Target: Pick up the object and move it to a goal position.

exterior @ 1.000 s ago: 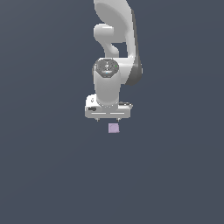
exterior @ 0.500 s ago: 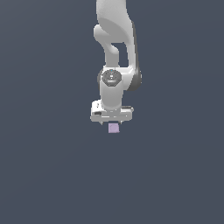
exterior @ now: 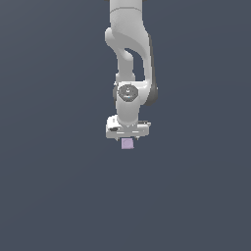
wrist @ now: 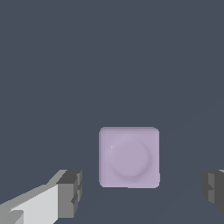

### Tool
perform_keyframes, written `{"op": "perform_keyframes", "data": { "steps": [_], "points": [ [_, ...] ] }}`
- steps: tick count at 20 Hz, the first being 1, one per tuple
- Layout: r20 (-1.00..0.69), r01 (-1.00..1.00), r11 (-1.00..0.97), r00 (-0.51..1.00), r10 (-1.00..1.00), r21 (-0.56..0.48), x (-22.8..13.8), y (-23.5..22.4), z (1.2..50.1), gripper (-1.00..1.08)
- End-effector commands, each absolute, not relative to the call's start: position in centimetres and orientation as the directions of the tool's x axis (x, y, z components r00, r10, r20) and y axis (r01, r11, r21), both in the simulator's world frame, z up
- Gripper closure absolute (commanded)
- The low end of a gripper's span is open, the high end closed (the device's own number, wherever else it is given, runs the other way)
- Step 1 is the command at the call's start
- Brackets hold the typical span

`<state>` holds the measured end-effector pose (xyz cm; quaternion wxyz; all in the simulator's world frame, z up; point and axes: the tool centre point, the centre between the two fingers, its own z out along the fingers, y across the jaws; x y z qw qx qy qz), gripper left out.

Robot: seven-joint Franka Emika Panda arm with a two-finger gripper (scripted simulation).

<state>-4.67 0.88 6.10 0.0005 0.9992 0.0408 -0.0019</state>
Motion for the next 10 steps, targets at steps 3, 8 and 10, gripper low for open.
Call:
{"op": "perform_keyframes", "data": {
  "steps": [3,8,10],
  "points": [
    [0.000,0.085,-0.996,0.996,0.085,0.000,-4.9,1.0,5.7,-0.92],
    [-0.002,0.085,-0.996,0.996,0.085,0.000,-4.9,1.0,5.2,-0.92],
    [-0.002,0.085,-0.996,0.996,0.085,0.000,-4.9,1.0,4.5,-0.92]
  ]
}}
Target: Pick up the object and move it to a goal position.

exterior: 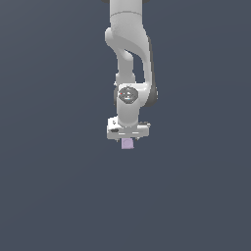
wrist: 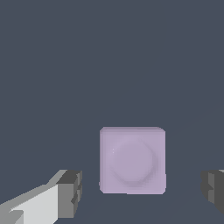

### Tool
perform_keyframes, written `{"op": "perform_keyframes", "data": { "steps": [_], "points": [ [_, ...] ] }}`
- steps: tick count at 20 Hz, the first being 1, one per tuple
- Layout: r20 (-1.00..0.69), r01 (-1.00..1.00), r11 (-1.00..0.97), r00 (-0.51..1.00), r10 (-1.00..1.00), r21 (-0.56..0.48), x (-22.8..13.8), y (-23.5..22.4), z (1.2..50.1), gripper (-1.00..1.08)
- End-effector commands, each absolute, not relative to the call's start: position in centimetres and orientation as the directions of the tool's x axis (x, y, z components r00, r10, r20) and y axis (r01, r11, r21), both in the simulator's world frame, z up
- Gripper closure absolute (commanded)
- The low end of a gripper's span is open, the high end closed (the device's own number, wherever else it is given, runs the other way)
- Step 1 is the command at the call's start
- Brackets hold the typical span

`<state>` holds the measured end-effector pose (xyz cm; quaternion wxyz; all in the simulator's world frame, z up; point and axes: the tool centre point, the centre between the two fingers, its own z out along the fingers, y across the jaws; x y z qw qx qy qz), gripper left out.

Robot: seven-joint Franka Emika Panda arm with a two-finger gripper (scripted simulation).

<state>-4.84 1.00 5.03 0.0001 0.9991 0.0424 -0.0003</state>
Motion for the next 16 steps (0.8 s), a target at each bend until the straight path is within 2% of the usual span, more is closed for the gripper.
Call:
{"op": "perform_keyframes", "data": {
  "steps": [1,12,13,16],
  "points": [
    [-0.001,0.085,-0.996,0.996,0.085,0.000,-4.9,1.0,4.1,-0.92],
    [0.000,0.086,-0.996,0.996,0.086,0.000,-4.9,1.0,0.6,-0.92],
    [0.000,0.086,-0.996,0.996,0.086,0.000,-4.9,1.0,0.6,1.08],
    [0.000,0.086,-0.996,0.996,0.086,0.000,-4.9,1.0,0.6,1.08]
  ]
}}
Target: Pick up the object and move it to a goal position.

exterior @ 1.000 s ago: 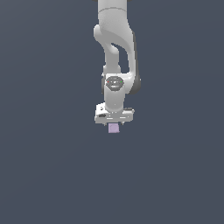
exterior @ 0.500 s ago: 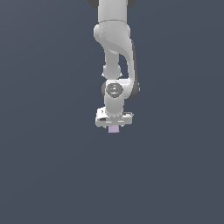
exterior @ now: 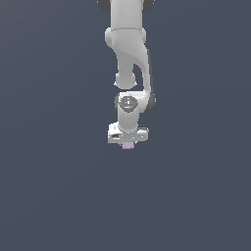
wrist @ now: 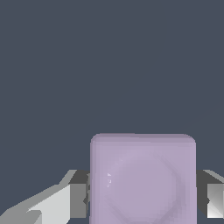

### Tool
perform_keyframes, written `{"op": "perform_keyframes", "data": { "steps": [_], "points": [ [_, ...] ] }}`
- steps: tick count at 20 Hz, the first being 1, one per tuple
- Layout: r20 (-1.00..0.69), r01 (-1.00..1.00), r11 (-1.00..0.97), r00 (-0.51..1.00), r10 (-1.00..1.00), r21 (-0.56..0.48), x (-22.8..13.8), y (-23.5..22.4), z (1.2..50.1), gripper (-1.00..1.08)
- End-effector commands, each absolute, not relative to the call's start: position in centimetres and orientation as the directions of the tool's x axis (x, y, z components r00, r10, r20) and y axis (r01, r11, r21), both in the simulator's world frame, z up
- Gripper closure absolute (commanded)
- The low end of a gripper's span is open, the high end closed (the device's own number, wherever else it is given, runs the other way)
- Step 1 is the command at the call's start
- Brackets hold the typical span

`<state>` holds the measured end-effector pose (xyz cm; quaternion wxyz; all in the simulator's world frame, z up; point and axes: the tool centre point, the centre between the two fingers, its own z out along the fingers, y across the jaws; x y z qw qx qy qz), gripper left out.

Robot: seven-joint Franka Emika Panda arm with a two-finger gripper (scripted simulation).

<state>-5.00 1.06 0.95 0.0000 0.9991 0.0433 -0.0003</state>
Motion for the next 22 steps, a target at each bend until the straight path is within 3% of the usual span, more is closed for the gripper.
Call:
{"op": "perform_keyframes", "data": {
  "steps": [1,12,22],
  "points": [
    [0.000,0.086,-0.996,0.996,0.086,0.000,-4.9,1.0,0.6,1.08],
    [0.000,0.087,-0.996,0.996,0.087,0.000,-4.6,0.8,1.5,1.08],
    [0.000,0.087,-0.996,0.996,0.087,0.000,-1.6,-1.2,5.8,1.08]
  ]
}}
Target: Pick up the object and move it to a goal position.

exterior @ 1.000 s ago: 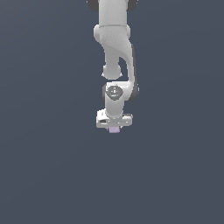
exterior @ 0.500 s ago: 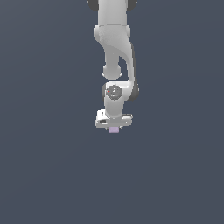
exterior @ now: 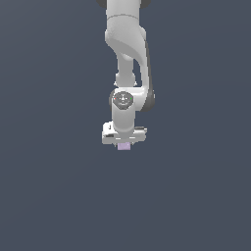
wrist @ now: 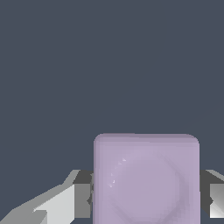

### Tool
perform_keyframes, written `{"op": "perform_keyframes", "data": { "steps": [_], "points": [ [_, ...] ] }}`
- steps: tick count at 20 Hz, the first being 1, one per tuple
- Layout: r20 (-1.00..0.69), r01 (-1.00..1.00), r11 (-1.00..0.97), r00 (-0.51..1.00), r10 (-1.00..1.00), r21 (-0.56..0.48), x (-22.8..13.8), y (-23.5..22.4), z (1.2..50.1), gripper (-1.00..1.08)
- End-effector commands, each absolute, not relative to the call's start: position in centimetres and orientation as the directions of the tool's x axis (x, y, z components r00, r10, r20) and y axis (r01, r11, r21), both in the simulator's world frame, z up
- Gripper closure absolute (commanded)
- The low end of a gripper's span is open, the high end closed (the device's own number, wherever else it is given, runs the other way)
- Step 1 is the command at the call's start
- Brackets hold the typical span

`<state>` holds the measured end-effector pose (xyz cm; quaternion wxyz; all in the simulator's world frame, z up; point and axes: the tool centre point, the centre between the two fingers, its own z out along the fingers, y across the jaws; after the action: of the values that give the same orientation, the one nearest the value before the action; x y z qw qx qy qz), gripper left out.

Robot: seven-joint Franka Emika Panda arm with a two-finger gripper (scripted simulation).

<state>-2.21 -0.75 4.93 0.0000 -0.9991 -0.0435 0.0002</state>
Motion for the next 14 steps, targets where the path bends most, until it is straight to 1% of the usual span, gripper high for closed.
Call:
{"op": "perform_keyframes", "data": {
  "steps": [1,14],
  "points": [
    [0.000,0.087,-0.996,0.996,0.087,0.000,-1.1,-1.5,6.5,1.08],
    [0.000,0.086,-0.996,0.996,0.086,-0.001,5.6,-5.8,15.8,1.08]
  ]
}}
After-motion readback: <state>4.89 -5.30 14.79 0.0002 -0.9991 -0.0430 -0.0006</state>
